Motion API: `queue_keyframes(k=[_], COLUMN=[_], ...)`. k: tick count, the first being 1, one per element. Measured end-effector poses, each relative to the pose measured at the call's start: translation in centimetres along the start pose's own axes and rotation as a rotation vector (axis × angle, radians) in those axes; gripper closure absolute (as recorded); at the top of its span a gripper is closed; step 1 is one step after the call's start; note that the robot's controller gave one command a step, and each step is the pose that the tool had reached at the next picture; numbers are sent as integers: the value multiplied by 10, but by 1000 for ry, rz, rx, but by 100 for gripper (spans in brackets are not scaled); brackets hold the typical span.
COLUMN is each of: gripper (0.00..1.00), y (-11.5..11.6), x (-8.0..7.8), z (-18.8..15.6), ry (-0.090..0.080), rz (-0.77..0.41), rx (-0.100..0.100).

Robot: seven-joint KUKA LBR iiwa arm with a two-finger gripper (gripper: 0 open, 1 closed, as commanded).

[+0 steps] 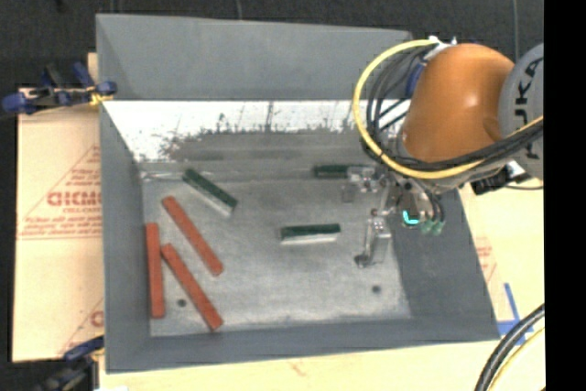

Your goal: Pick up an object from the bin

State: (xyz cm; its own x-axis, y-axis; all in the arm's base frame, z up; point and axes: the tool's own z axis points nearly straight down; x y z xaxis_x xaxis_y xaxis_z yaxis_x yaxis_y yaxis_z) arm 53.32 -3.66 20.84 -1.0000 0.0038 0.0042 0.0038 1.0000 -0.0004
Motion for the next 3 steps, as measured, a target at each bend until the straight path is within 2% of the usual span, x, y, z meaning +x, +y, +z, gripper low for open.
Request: queue_keyframes(k=[1,2,3], gripper=[0,0,0], y=[0,4,-9], x=[-2,-17,-26], z=[-4,38,107], ry=[-8,-17,-13], rz=[-1,-51,12], rx=[1,2,-1])
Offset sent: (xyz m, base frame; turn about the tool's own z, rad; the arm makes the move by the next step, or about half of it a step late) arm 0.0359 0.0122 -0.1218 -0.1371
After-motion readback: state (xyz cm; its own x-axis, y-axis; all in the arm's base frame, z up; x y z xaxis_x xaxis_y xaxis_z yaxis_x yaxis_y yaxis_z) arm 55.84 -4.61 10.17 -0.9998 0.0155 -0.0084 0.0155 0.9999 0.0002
